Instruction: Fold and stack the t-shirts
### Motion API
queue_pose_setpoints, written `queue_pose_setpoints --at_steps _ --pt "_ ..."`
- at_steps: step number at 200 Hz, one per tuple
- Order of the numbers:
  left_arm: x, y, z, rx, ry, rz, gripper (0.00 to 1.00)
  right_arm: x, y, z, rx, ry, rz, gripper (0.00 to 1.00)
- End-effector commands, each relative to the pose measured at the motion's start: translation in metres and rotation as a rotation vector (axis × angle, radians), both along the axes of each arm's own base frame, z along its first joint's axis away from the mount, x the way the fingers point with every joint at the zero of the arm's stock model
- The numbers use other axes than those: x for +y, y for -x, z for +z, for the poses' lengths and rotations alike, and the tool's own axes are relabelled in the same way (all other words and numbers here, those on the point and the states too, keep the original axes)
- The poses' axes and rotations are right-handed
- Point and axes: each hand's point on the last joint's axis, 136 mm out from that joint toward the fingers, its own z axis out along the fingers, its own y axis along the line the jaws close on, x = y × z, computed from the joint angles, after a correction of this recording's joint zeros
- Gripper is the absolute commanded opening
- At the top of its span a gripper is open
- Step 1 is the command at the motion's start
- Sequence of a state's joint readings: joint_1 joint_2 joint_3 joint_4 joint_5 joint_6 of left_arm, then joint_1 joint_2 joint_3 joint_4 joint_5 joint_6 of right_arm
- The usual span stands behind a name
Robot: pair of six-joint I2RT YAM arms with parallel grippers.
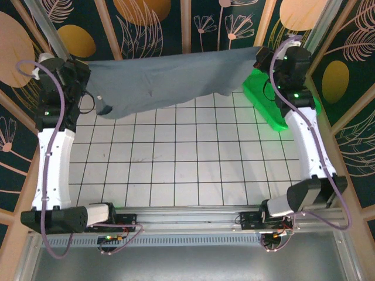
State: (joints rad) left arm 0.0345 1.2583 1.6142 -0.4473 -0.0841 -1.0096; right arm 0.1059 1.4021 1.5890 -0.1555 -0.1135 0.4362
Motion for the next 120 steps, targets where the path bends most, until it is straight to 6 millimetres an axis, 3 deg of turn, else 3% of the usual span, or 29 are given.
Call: queue_pose_setpoints --at_steps 1,16,34,86,109,120 --pt "0.018 0.024 0.063 -0.174 -0.052 0.099 0.00 -0.019 0.035 0.075 -0.227 0.020 -0.051 0.00" --pt "0.021 0.028 0.079 -0.204 -0.054 0.119 0.00 -0.022 0.038 0.082 -0.250 0.000 -0.051 0.00" --pt "0.019 0.012 0.083 -0.182 -0.057 0.102 0.00 -0.019 0.027 0.082 -0.252 -0.023 -0.024 0.00" --pt "0.011 -0.077 0.044 -0.053 -0.012 0.022 0.00 0.002 -0.040 0.073 -0.234 -0.082 0.088 0.00" --pt "0.015 -0.106 0.041 -0.057 -0.013 -0.004 0.00 0.010 -0.072 0.068 -0.215 -0.092 0.126 0.00" --pt "0.017 -0.129 0.033 -0.052 -0.016 -0.030 0.00 0.013 -0.085 0.067 -0.209 -0.103 0.146 0.00"
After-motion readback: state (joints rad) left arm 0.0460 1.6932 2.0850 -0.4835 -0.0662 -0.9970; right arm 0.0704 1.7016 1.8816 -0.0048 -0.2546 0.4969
